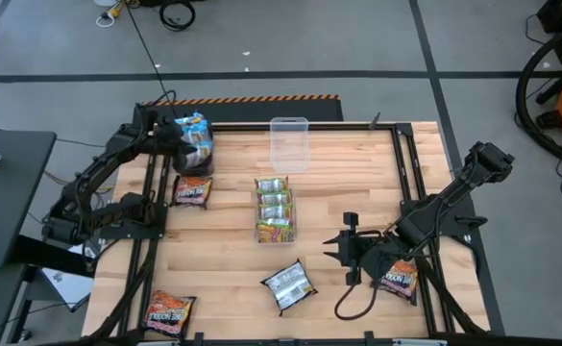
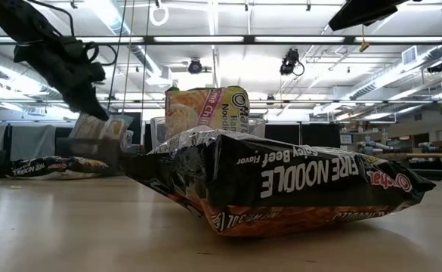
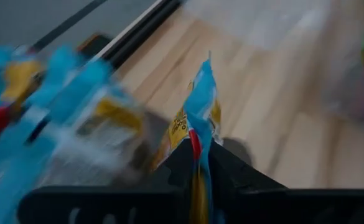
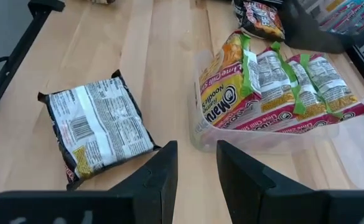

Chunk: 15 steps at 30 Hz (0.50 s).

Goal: Sort Maruchan noodles
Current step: Put the blue noodle pack into the black bin

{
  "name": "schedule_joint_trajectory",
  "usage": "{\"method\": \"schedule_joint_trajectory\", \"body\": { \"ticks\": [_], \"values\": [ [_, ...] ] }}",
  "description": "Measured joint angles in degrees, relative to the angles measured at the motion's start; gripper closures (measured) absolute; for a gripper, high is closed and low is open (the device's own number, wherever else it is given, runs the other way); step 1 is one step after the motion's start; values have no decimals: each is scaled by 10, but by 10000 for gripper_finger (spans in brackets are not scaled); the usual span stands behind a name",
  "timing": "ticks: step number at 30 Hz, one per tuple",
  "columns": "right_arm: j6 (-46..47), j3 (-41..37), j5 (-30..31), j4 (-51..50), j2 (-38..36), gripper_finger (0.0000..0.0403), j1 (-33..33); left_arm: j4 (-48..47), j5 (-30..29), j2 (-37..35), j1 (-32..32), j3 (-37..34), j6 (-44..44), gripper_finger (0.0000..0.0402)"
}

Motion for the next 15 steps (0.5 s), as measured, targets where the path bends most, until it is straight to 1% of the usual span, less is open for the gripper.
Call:
{"method": "schedule_joint_trajectory", "body": {
  "ticks": [3, 8, 10, 13, 15],
  "values": [
    [1, 0, 0, 1, 0, 285, 3, -2, -41, -1, -6, 0, -15, 342],
    [1, 0, 0, 1, 0, 285, 4, -1, -49, -21, -26, 0, -20, 309],
    [1, 0, 0, 1, 0, 285, 3, -2, -68, -35, -39, 0, -20, 298],
    [-1, 0, 3, 1, 0, 285, 4, -9, -103, -59, -66, 1, -24, 290],
    [-11, 0, 3, 1, 0, 285, 4, -20, -117, -79, -88, 7, -37, 288]
  ]
}}
